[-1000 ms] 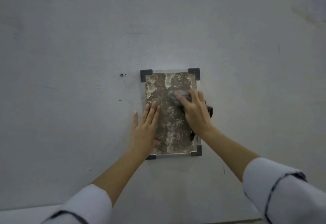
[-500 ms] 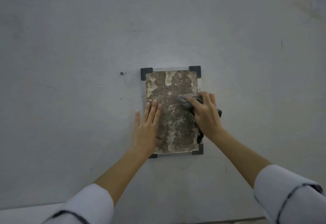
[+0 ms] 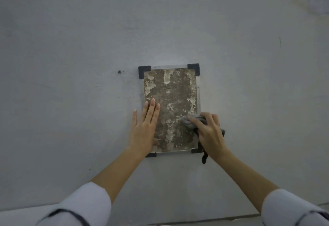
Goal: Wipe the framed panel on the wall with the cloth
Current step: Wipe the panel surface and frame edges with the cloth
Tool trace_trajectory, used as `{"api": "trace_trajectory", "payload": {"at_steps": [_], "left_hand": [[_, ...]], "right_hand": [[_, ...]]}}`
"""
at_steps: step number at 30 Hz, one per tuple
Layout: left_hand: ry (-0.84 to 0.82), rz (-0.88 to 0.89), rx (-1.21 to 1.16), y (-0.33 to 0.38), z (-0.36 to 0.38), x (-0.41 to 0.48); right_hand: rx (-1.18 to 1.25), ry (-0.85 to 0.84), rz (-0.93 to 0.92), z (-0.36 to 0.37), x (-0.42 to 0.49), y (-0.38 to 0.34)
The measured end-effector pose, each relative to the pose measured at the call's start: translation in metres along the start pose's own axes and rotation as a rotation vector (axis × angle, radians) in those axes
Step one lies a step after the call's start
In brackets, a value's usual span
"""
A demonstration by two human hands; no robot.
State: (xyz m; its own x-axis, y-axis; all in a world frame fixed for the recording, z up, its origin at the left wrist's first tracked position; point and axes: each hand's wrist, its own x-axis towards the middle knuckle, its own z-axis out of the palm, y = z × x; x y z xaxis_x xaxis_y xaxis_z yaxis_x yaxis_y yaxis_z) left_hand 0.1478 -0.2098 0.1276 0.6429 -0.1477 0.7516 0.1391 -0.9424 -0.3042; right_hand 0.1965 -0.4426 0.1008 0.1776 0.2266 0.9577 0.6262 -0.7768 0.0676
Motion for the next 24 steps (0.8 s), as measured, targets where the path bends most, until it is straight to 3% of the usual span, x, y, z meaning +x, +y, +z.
{"api": "trace_trajectory", "payload": {"at_steps": [3,9,19,21,24], "left_hand": [[0.006,0.014,-0.016,-0.003,0.005,-0.001],[-0.077,0.033,-0.053,-0.003,-0.004,-0.003],[0.030,0.018,-0.057,-0.008,0.008,-0.008],[0.056,0.018,-0.071,-0.010,0.013,-0.010],[0.041,0.029,-0.038,-0.012,0.015,-0.015]], "right_hand": [[-0.062,0.043,-0.014,0.008,0.002,-0.002],[-0.107,-0.116,-0.153,0.024,-0.073,-0.017],[-0.064,0.106,-0.054,0.029,0.037,-0.047],[-0.079,0.037,-0.172,0.037,0.007,-0.050],[-0.114,-0.239,-0.393,0.036,-0.045,-0.052]]}}
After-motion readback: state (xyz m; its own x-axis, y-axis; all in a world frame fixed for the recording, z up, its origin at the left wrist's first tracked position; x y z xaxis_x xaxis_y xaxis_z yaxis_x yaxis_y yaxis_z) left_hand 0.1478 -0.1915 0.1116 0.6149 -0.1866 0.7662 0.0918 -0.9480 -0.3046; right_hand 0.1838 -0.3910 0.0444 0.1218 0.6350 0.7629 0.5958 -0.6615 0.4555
